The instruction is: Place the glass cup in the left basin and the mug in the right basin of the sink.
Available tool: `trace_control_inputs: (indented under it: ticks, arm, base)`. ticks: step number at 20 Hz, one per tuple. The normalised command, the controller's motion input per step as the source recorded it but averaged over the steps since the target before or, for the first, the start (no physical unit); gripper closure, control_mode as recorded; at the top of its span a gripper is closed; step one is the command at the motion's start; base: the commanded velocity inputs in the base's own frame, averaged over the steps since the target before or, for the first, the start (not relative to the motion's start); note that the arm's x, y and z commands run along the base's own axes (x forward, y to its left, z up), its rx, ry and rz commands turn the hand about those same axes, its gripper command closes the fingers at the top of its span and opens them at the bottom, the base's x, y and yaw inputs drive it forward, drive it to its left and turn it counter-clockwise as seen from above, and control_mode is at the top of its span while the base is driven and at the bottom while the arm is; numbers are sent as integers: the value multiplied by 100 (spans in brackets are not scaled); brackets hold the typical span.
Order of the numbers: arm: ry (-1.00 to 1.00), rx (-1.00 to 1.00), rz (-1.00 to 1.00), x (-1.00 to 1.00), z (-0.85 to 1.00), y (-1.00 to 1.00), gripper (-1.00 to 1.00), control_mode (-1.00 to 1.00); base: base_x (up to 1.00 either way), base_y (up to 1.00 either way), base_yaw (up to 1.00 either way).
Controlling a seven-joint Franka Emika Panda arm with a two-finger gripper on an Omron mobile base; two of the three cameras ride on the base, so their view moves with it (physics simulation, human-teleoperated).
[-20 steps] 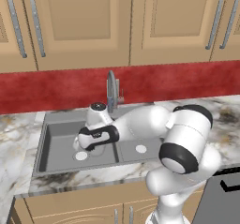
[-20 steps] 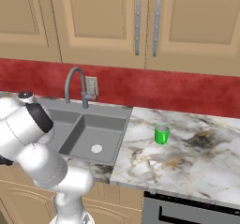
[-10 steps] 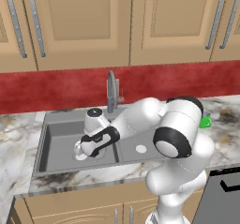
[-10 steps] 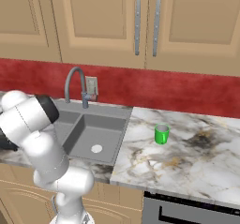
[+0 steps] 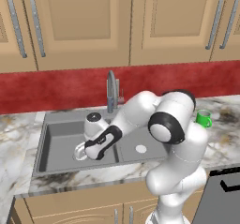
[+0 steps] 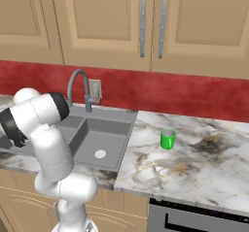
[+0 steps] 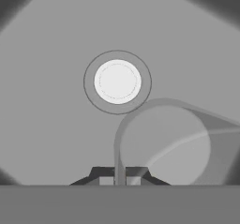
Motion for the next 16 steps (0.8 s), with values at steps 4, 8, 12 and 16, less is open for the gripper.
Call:
trace_control_inputs:
  ticks: [4, 8, 12, 16]
  arm:
    - [0, 0, 0, 16, -19, 0, 100, -100]
    - [0, 0, 0, 18, -17, 0, 100, -100]
    - [0, 0, 0, 17, -17, 2, 100, -100]
    - [0, 0, 0, 14, -20, 2, 100, -100]
  base:
    - [0, 0, 0]
    - [0, 0, 0]
    - [0, 0, 0]
    - [0, 0, 0]
